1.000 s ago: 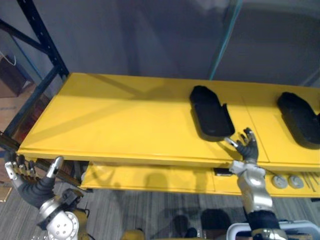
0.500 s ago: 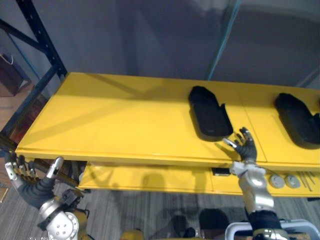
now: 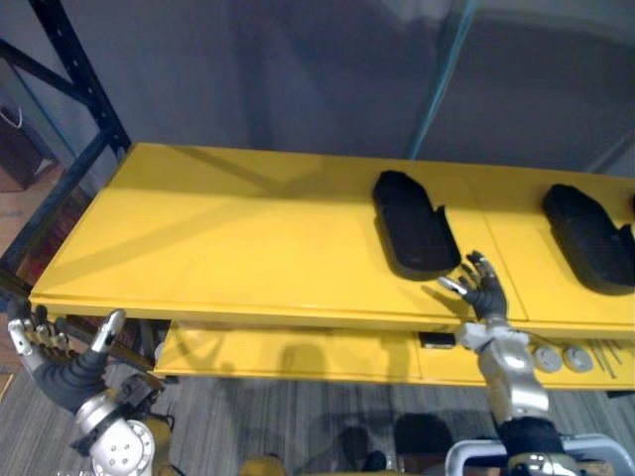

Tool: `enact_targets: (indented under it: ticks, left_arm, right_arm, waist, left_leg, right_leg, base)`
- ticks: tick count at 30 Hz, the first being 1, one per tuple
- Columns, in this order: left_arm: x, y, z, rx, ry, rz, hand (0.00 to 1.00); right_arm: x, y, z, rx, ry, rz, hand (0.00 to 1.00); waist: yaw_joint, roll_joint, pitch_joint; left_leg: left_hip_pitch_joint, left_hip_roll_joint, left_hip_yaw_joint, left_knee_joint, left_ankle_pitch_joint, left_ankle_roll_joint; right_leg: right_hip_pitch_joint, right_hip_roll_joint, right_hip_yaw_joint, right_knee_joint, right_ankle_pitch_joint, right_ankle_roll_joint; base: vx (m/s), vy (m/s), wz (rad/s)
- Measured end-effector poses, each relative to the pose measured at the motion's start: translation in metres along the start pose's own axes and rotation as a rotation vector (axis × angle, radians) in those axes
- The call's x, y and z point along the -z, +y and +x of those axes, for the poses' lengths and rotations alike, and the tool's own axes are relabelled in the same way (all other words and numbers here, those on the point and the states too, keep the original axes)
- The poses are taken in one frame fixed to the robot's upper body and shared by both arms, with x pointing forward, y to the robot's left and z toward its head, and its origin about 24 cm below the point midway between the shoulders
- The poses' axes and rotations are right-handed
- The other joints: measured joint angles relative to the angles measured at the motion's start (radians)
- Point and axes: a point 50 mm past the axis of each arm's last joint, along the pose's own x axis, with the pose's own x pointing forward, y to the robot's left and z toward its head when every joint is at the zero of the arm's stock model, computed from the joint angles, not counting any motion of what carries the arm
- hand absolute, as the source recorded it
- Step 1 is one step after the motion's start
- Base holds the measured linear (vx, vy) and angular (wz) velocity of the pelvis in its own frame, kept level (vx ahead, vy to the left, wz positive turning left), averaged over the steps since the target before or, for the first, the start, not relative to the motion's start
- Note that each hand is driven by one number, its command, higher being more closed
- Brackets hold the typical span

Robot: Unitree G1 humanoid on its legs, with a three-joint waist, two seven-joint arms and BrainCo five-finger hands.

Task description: Walk over and take plastic housings, then place them on the shelf

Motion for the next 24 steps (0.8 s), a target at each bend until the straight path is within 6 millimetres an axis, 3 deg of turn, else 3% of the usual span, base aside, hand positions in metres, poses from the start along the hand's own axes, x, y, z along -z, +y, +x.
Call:
enact_targets:
  ticks: [19, 24]
  left_arm:
    - [0.004, 0.001, 0.0, 0.004, 0.018, 0.005, 0.0]
    - [0.006, 0.0, -0.001, 0.011, 0.024, 0.007, 0.0]
  right_arm:
    - [0.0, 0.002, 0.0, -0.067, 0.013, -0.007, 0.0]
    - [0.002, 0.012, -0.003, -0.023, 0.008, -0.009, 0.0]
  waist:
    - [-0.001, 0.0, -0.007]
    - [-0.002, 0.006, -0.023]
  left_leg:
    - [0.001, 0.001, 0.003, 0.0, 0.0, 0.0]
    - [0.016, 0.004, 0.038, -0.003, -0.002, -0.002]
  right_leg:
    - [0.0, 0.001, 0.005, 0.0, 0.0, 0.0]
    - [-0.007, 0.009, 0.037, 0.0, 0.001, 0.001]
  base:
    - [0.0, 0.0, 0.0]
    - [0.0, 0.024, -0.14]
